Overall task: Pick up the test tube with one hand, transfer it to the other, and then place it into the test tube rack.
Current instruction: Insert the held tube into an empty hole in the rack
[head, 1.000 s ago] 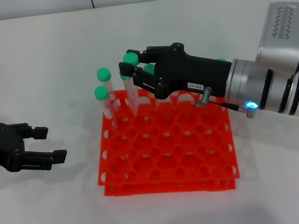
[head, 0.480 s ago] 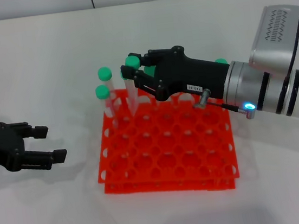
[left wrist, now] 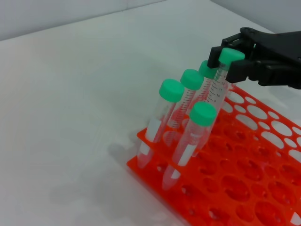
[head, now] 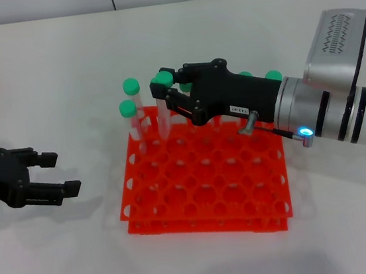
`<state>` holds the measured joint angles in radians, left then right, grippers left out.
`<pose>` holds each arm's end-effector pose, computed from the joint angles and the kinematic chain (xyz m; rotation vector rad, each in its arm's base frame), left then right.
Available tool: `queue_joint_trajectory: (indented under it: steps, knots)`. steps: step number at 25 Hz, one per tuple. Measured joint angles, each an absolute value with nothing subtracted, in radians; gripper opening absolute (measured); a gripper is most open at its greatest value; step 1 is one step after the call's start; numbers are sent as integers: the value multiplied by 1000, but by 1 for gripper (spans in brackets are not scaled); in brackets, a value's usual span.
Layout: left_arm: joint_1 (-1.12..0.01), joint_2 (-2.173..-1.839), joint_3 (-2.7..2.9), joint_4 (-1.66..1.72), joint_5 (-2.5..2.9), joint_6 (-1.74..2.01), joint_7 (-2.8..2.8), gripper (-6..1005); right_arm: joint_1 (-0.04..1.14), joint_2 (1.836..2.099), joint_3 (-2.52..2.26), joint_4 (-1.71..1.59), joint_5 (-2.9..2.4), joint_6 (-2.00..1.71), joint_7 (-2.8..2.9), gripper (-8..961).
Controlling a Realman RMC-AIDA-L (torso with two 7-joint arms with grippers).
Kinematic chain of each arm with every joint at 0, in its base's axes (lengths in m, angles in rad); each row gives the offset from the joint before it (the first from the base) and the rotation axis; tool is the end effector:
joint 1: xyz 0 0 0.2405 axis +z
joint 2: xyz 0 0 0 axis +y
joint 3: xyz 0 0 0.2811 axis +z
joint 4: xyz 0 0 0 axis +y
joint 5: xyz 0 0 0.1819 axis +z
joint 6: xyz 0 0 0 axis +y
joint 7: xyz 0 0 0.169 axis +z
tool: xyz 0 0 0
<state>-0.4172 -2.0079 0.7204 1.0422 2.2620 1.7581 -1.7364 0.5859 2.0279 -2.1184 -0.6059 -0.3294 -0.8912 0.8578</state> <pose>-0.3016 0.2940 0.0263 -2.7804 -0.8704 -0.2022 0.1564 0.3501 -0.1138 -2.5441 0.3969 0.9701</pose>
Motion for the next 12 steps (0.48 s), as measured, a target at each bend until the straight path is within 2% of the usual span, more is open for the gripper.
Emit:
queue_joint_trajectory:
  steps: [12]
  knots:
    - [-421,-2008,721,1029,2262,1755,-1736,879,589,2028,-2144,-603,-329,-870,866,277]
